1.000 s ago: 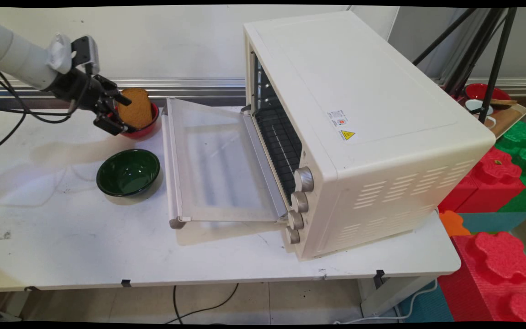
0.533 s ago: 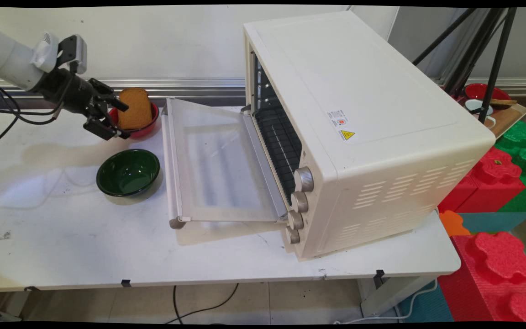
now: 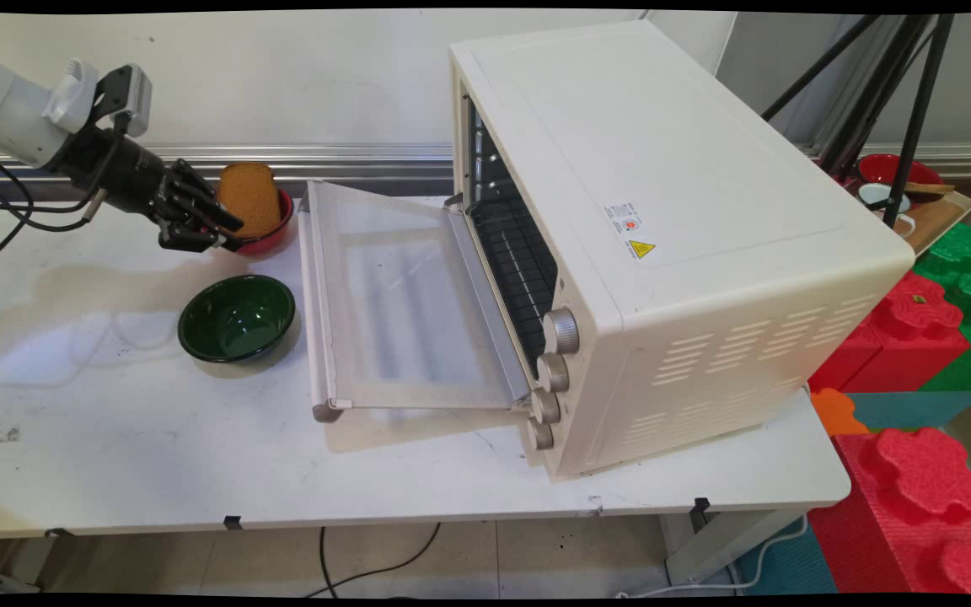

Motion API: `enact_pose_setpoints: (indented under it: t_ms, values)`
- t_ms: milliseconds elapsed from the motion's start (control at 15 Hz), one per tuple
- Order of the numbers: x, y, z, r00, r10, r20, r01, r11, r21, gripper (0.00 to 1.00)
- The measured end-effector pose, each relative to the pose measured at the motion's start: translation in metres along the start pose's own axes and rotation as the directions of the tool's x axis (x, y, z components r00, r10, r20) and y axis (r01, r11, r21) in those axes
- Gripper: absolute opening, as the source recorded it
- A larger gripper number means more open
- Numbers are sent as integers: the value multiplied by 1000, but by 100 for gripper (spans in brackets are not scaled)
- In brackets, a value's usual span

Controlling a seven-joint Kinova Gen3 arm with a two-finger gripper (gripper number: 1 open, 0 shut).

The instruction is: Close the oven

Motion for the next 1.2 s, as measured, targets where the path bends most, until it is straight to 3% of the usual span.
enact_pose_setpoints:
  t_ms: [467, 1200]
  values:
    - [3, 0, 6, 1000, 12, -5, -12, 1000, -28, 0]
    - [11, -2, 30, 1000, -6, 2, 6, 999, -31, 0]
